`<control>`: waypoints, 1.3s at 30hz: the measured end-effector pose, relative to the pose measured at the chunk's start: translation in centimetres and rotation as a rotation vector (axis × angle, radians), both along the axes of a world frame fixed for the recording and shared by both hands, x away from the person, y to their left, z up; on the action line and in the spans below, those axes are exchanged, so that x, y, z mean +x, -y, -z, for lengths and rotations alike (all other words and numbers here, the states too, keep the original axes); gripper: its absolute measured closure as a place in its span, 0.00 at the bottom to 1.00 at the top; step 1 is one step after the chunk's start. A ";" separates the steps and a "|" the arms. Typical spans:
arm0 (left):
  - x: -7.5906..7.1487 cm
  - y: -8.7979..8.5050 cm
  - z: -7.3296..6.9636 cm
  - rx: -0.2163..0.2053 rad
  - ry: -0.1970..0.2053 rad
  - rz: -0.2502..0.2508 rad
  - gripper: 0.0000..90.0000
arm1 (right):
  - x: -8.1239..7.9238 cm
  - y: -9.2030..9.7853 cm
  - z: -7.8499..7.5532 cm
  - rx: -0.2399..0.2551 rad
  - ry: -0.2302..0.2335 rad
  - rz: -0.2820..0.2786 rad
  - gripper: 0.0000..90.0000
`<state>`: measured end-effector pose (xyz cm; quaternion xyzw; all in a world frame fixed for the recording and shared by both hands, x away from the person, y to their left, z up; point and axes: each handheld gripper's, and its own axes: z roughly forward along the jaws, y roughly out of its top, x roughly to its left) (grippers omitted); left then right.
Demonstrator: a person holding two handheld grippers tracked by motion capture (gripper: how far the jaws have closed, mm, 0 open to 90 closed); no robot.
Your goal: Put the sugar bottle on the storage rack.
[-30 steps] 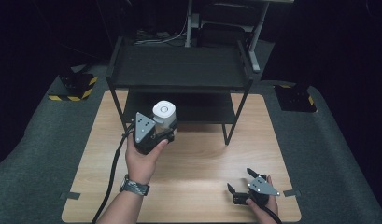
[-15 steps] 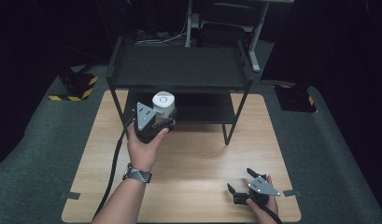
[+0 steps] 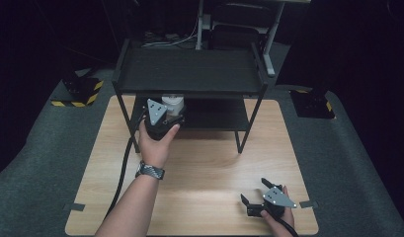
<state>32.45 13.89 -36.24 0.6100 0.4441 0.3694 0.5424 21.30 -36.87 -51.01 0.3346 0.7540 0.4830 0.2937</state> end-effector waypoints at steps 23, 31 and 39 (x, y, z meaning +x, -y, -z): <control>2.5 0.3 2.2 -0.010 0.054 -0.051 0.32 | 0.0 0.1 0.1 0.004 0.005 -0.002 0.01; 2.4 0.4 3.7 -0.025 0.106 -0.055 0.32 | -0.1 0.1 0.1 0.003 0.008 -0.003 0.01; 2.3 0.3 4.0 -0.028 0.113 -0.053 0.32 | -0.1 0.1 0.1 0.003 0.008 -0.001 0.01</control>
